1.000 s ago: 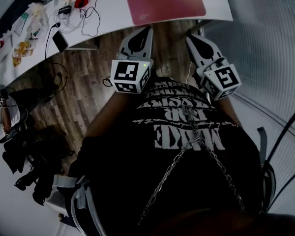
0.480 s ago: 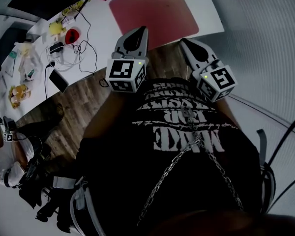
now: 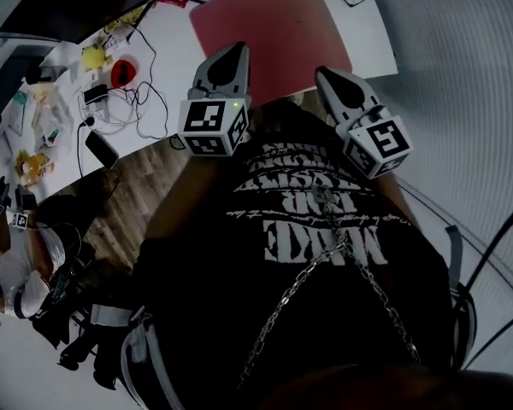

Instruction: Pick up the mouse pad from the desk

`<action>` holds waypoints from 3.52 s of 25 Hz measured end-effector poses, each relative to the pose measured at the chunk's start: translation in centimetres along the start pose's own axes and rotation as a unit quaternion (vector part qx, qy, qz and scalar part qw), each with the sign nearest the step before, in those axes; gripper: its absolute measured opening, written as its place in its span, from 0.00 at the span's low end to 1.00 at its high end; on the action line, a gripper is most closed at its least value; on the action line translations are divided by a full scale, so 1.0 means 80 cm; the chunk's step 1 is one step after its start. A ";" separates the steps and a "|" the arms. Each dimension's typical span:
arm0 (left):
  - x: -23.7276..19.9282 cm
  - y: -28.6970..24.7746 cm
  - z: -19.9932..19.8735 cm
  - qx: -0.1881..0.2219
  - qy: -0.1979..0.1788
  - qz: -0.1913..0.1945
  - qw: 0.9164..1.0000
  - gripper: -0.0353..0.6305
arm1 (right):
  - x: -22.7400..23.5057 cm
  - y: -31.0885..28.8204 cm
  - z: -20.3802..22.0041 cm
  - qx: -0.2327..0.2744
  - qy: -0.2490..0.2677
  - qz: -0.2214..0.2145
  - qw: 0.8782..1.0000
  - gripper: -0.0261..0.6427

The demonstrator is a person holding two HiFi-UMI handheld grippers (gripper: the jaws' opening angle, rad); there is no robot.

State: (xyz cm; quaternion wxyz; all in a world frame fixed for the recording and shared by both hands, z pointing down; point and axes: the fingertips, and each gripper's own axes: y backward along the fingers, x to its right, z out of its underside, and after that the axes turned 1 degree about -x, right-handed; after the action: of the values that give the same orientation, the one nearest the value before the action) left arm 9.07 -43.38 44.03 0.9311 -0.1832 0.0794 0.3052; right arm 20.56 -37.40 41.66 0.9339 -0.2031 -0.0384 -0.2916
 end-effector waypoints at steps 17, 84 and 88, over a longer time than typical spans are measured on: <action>-0.064 -0.087 -0.004 -0.022 0.061 -0.201 0.978 0.06 | 0.158 -0.122 -0.042 -0.057 0.007 -0.155 0.986 0.04; -0.134 -0.075 0.214 -0.243 0.111 -0.145 0.953 0.15 | 0.249 -0.139 0.157 -0.249 -0.082 -0.040 0.964 0.11; -0.120 -0.053 0.115 -0.190 0.065 -0.146 0.969 0.15 | 0.233 -0.112 0.064 -0.185 -0.045 -0.059 0.980 0.11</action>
State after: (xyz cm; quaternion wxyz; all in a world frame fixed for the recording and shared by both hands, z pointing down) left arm 4.24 -48.11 56.25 0.9067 -0.3856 0.0523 0.1627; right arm 31.16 -51.91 53.06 0.8588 -0.3827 -0.0379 -0.3385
